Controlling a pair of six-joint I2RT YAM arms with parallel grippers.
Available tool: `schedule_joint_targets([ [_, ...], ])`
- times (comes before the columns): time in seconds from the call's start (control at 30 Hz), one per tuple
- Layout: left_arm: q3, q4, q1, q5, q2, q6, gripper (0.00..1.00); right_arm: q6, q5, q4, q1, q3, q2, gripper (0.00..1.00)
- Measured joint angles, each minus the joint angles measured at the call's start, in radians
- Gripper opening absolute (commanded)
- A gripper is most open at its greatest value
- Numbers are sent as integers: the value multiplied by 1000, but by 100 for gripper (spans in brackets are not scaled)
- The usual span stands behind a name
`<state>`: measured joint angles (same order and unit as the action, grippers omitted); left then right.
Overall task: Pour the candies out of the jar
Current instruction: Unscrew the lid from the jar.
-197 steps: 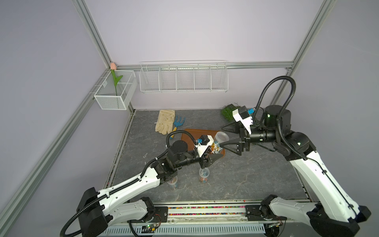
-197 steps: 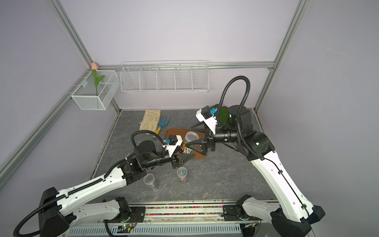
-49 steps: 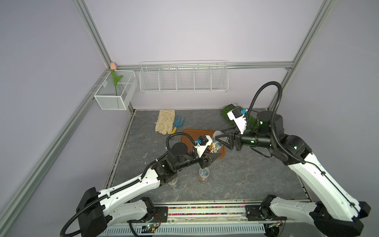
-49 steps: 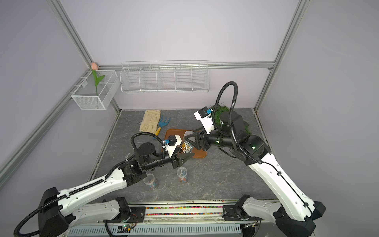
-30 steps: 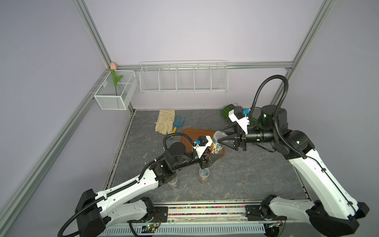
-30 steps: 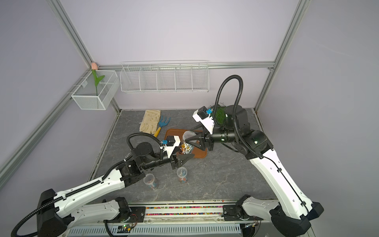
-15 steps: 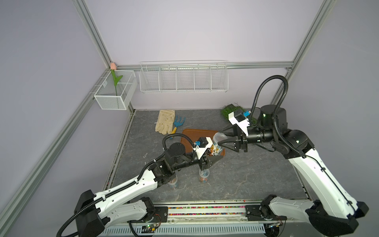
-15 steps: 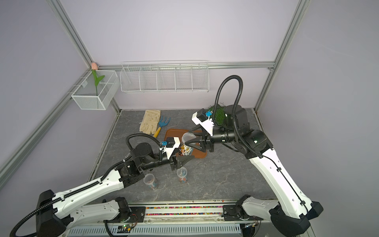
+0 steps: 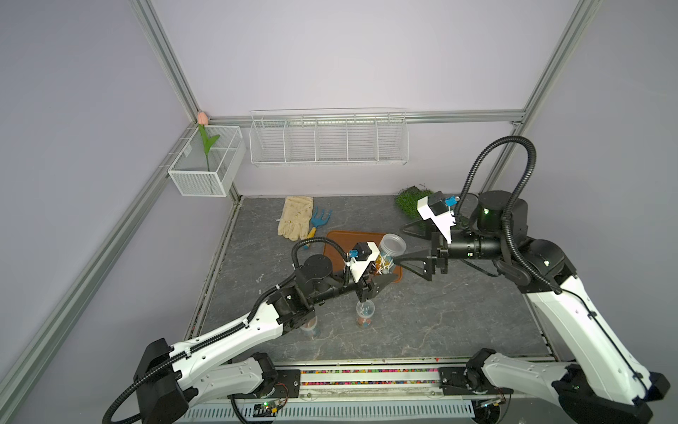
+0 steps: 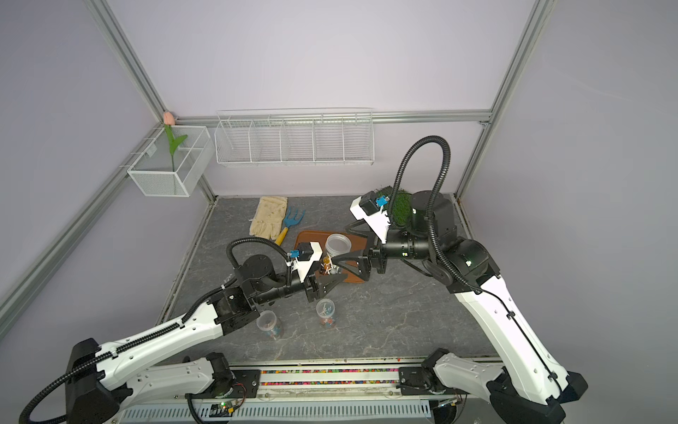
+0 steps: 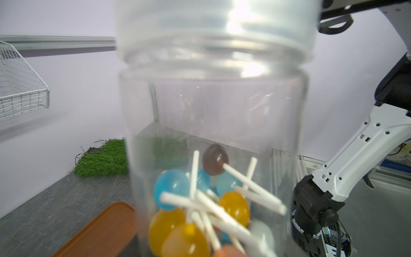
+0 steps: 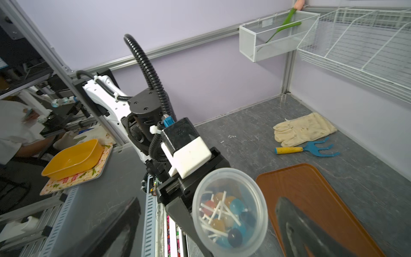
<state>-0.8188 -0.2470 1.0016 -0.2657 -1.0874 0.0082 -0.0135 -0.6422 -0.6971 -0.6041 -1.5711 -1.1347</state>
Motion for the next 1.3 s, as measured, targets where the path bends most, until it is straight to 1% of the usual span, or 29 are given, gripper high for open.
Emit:
schedule_joint_targets([
  [0.13, 8, -3, 0, 14, 0, 0, 46, 88, 70, 11, -5, 0, 1, 98],
  [0.3, 10, -2, 0, 27, -3, 1, 46, 157, 167, 6, -64, 0, -5, 100],
  [0.47, 15, -3, 0, 34, -5, 1, 46, 186, 238, -2, -107, 0, -24, 97],
  [0.53, 17, -2, 0, 34, -5, 1, 46, 191, 259, -7, -113, 0, -34, 94],
  [0.63, 19, -2, 0, 34, -5, 1, 46, 197, 279, -12, -117, 1, -45, 86],
  [0.8, 19, -3, 0, 34, -5, 2, 46, 198, 291, -17, -121, 1, -52, 67],
  [0.9, 21, -2, 0, 37, -6, 3, 46, 199, 289, -17, -125, 2, -53, 60],
  [0.97, 21, -2, 0, 38, -6, 3, 46, 198, 290, -16, -126, 2, -53, 57],
  [1.13, 21, -2, 0, 38, -7, 3, 46, 183, 281, -16, -126, 2, -53, 56],
  [1.23, 21, -2, 0, 32, -7, 2, 46, 140, 259, -20, -122, -3, -55, 54],
  [1.3, 21, -6, 0, 21, -6, -2, 46, 99, 215, -36, -105, -19, -64, 55],
])
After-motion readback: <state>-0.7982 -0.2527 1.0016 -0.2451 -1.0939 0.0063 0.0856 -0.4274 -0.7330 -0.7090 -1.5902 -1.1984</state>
